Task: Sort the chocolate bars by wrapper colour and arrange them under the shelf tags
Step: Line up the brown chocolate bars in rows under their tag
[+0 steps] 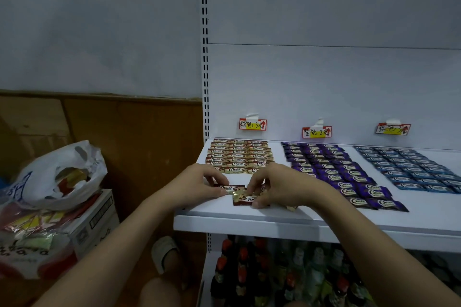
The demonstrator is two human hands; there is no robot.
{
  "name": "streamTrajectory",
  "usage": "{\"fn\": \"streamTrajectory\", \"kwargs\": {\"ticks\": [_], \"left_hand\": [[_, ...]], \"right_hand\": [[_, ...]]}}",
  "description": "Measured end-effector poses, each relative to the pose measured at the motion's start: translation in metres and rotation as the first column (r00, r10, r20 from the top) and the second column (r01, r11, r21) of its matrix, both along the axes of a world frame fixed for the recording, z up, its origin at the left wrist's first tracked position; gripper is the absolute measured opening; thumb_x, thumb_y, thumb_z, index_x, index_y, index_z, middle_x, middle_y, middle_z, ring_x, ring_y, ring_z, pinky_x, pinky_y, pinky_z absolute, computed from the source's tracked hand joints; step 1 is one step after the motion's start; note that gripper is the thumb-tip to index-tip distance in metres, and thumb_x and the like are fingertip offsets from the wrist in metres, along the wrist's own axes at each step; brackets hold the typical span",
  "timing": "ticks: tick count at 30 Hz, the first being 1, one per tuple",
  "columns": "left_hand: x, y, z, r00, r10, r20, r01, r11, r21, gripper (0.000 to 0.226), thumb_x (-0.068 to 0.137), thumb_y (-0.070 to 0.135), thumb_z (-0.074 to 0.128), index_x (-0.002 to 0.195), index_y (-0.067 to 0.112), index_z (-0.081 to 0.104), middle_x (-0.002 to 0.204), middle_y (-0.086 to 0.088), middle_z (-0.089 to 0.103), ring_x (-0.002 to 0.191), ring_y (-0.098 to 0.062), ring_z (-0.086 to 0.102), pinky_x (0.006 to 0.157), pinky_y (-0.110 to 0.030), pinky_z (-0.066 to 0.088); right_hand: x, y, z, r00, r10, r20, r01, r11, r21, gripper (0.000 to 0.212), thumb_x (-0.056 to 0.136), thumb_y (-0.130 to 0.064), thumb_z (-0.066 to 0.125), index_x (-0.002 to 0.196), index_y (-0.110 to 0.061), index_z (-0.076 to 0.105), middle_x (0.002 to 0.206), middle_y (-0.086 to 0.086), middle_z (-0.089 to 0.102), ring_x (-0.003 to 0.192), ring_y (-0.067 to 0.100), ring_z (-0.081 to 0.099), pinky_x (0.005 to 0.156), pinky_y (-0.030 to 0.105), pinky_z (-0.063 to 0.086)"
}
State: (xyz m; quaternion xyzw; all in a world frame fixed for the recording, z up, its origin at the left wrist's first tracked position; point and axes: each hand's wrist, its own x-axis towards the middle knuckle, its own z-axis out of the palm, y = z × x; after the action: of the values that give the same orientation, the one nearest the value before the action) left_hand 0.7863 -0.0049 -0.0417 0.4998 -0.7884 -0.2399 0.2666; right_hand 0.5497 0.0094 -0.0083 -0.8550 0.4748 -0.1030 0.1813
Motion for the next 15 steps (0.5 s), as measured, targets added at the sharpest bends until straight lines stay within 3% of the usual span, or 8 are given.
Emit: {"fn": "streamTrajectory", "kwargs": {"ticks": [3,7,11,13,15], "left_hand": [[0.000,-0.001,0.005,1.000,0.023,-0.015,-0.022,0.999,0.044,0.018,0.080,0.024,0.078,0.094,0.035,0.074,0.095,0.016,0.065,0.090,-0.005,0.058,0.065,-0.012,0.046],[0.006,-0.005,0.019,0.993,0.052,-0.102,-0.039,0.992,0.118,0.016,0.077,0.014,0.080,0.082,0.029,0.078,0.084,0.006,0.070,0.083,-0.013,0.062,0.066,-0.021,0.051],[0.016,-0.009,0.022,0.990,0.071,-0.125,-0.054,0.990,0.134,0.019,0.076,0.012,0.080,0.079,0.031,0.078,0.089,0.006,0.072,0.090,-0.014,0.063,0.071,-0.024,0.054],[0.021,-0.013,0.020,0.982,0.108,-0.158,-0.087,0.987,0.133,0.021,0.076,0.013,0.080,0.079,0.034,0.077,0.090,0.009,0.071,0.090,-0.014,0.063,0.068,-0.023,0.053],[0.026,-0.019,0.017,0.967,0.154,-0.201,-0.134,0.985,0.109,0.021,0.076,0.014,0.080,0.080,0.035,0.077,0.087,0.011,0.072,0.088,-0.012,0.064,0.066,-0.021,0.052]], "right_hand": [[0.002,0.000,0.001,1.000,-0.021,-0.002,0.021,1.000,0.006,0.030,0.077,-0.033,0.080,0.105,-0.026,0.071,0.087,-0.014,0.065,0.081,0.002,0.058,0.061,0.014,0.039],[0.001,-0.002,0.008,0.991,-0.028,0.129,0.026,0.999,0.022,0.009,0.082,-0.027,0.076,0.089,-0.020,0.074,0.080,-0.010,0.068,0.068,-0.001,0.059,0.055,0.009,0.040],[-0.001,-0.007,0.015,0.971,-0.050,0.232,0.034,0.997,0.070,0.010,0.085,-0.023,0.073,0.082,-0.014,0.069,0.078,0.003,0.069,0.065,0.008,0.062,0.061,0.021,0.050],[-0.002,-0.011,0.016,0.948,-0.071,0.310,0.044,0.994,0.095,0.008,0.085,-0.017,0.071,0.087,-0.012,0.066,0.078,0.004,0.068,0.064,0.015,0.065,0.059,0.026,0.051],[0.000,-0.016,0.014,0.892,-0.132,0.432,0.064,0.984,0.168,0.021,0.085,-0.005,0.068,0.101,-0.016,0.063,0.096,0.006,0.066,0.066,0.020,0.072,0.057,0.025,0.055]]}}
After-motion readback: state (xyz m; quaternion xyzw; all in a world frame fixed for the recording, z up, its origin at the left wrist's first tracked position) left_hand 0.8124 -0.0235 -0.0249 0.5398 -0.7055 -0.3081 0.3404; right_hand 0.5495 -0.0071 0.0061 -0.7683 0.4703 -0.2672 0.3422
